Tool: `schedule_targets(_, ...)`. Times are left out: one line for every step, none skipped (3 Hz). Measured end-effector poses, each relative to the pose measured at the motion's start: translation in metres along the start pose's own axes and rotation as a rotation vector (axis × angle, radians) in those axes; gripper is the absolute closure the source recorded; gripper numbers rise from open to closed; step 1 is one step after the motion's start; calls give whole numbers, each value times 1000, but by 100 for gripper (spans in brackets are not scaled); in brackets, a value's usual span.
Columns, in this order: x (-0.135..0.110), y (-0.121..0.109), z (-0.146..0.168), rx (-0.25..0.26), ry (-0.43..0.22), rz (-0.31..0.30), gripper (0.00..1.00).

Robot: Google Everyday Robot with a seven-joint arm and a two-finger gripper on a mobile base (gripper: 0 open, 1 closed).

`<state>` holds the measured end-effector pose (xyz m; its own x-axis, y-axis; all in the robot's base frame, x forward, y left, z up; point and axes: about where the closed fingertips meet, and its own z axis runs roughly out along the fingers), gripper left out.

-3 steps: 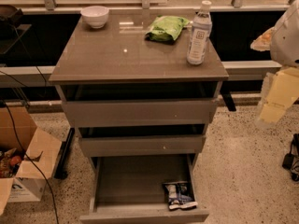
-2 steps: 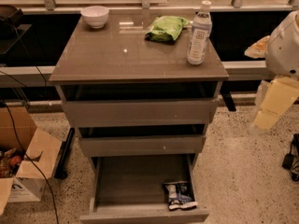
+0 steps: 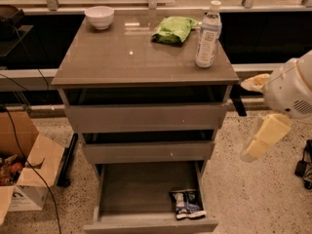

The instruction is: Pick blue chip bag from bottom drawer and place on counter

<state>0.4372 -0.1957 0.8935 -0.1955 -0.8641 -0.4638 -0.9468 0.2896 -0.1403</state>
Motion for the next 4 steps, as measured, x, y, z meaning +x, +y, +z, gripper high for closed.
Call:
schedule_targets(18, 3, 45, -47, -67, 39, 0)
schedule_targets(50, -4, 109, -137, -159, 114, 0)
schedule_targets(50, -4, 109, -137, -159, 114, 0)
schedule_targets(50, 0, 131, -136, -146, 146, 0)
